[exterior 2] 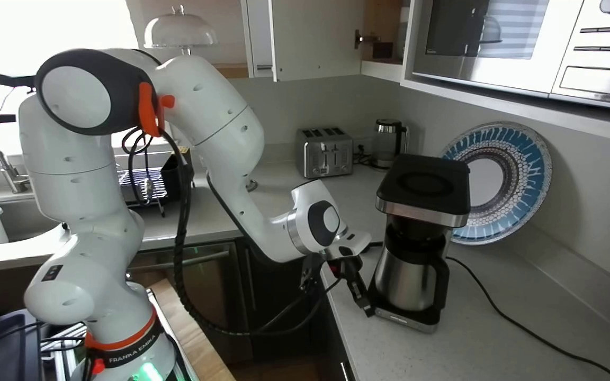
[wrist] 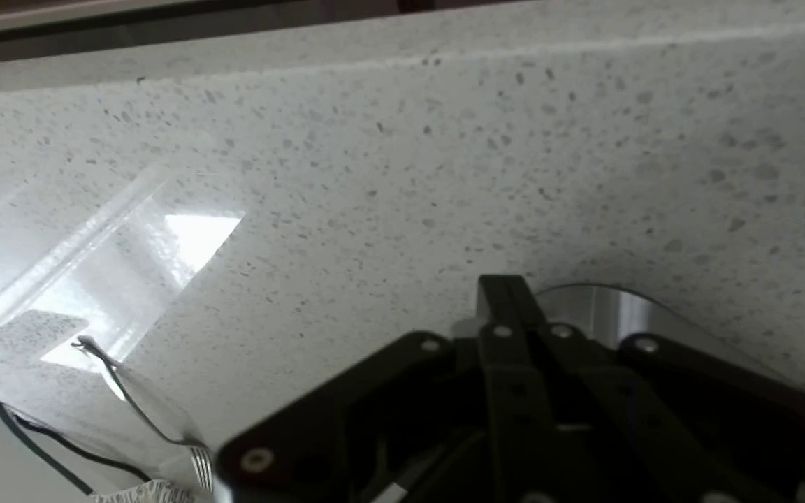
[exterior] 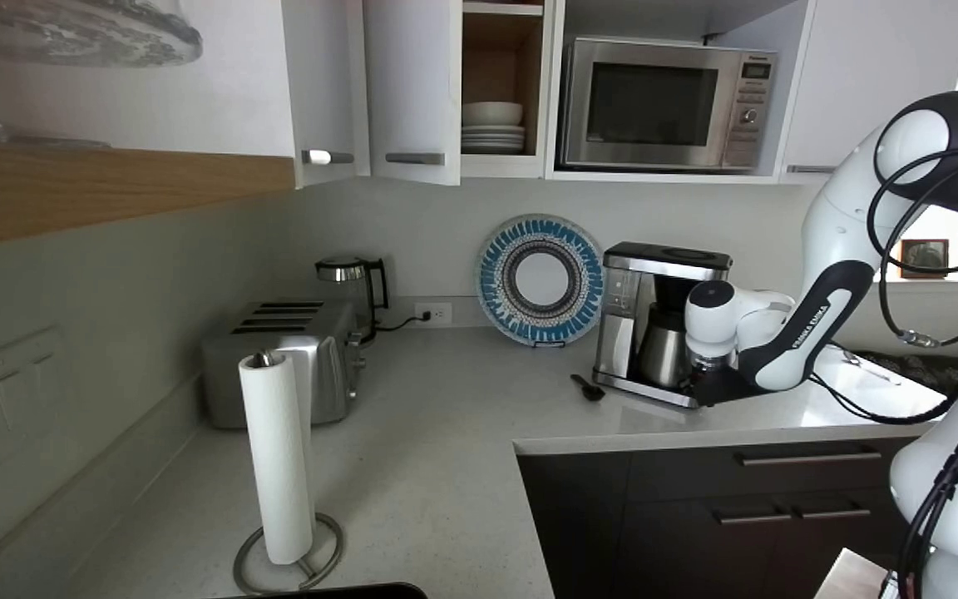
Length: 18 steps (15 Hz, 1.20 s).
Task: Rotate the coffee maker clockwise once
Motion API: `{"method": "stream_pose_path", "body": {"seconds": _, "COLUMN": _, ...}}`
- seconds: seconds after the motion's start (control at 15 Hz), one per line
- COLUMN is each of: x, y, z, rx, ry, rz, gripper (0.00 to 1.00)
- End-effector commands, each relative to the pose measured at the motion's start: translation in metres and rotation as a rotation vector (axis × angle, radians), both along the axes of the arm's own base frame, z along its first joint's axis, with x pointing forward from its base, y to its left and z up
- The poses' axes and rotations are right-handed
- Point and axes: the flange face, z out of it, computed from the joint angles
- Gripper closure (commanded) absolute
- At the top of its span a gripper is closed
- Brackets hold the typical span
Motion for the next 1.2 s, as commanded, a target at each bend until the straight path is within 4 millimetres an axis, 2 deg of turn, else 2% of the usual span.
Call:
{"method": "stream_pose_path", "body": {"seconds": 0.0, "x": 0.013, "y": 0.003, "z": 0.007, "rx": 0.036, "ry": -0.096, "rz": 0.012, "gripper": 1.0}}
{"method": "stream_pose_path", "body": {"seconds": 1.13, "x": 0.026, "y": 0.01, "z": 0.02, "rx": 0.166, "ry": -0.241, "rz": -0.045, "gripper": 1.0}}
